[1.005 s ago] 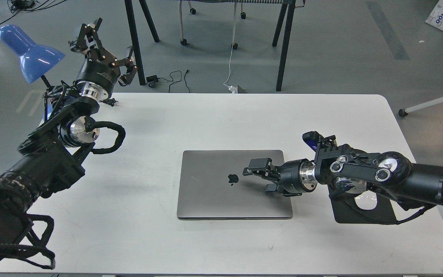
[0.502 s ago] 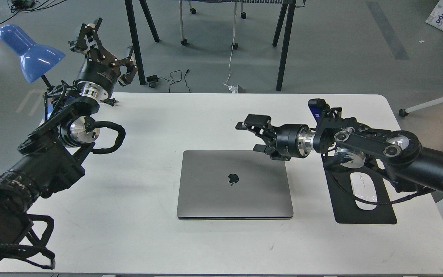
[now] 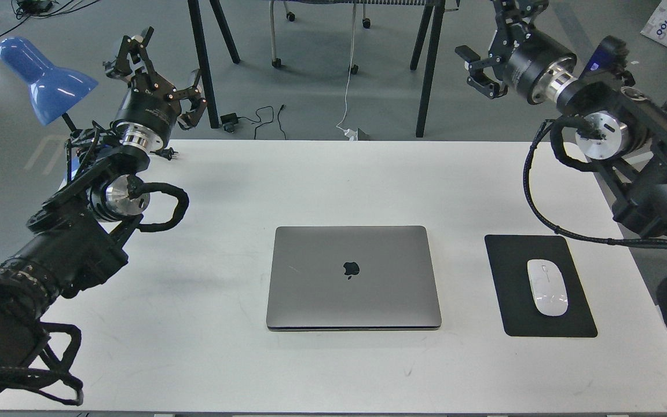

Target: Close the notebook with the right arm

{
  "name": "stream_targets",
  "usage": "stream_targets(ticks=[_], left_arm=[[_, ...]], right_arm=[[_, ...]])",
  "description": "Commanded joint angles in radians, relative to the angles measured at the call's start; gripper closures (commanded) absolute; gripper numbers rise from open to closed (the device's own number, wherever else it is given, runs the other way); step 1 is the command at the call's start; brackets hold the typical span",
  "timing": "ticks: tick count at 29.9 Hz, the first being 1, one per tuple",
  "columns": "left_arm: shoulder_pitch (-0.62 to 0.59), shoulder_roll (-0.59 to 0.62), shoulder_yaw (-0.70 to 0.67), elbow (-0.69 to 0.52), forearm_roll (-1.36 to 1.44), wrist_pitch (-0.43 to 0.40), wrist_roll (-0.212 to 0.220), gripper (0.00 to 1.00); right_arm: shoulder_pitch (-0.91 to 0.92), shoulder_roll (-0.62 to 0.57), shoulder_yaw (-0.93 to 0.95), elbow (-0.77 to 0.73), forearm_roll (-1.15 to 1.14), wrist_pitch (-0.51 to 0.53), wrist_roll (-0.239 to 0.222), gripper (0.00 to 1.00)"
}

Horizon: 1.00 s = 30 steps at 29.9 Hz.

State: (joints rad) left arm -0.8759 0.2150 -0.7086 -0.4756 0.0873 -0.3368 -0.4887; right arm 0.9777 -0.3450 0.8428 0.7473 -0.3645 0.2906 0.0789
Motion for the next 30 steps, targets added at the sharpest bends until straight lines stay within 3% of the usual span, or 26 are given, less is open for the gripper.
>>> stream_targets(ticks=[1, 10, 30], left_arm=[[0.000, 0.000, 0.000, 0.000, 0.000, 0.001, 0.000, 0.00], [0.000, 0.000, 0.000, 0.000, 0.000, 0.001, 0.000, 0.00], [0.000, 0.001, 0.000, 0.000, 0.000, 0.001, 0.000, 0.00]], right_arm=[[-0.051, 0.004, 0.128, 0.003, 0.045, 0.005, 0.001, 0.00], [-0.155, 0.015, 0.248, 0.010, 0.263, 0.018, 0.002, 0.00], [-0.228, 0.084, 0.248, 0.018, 0.271, 0.042, 0.004, 0.00]])
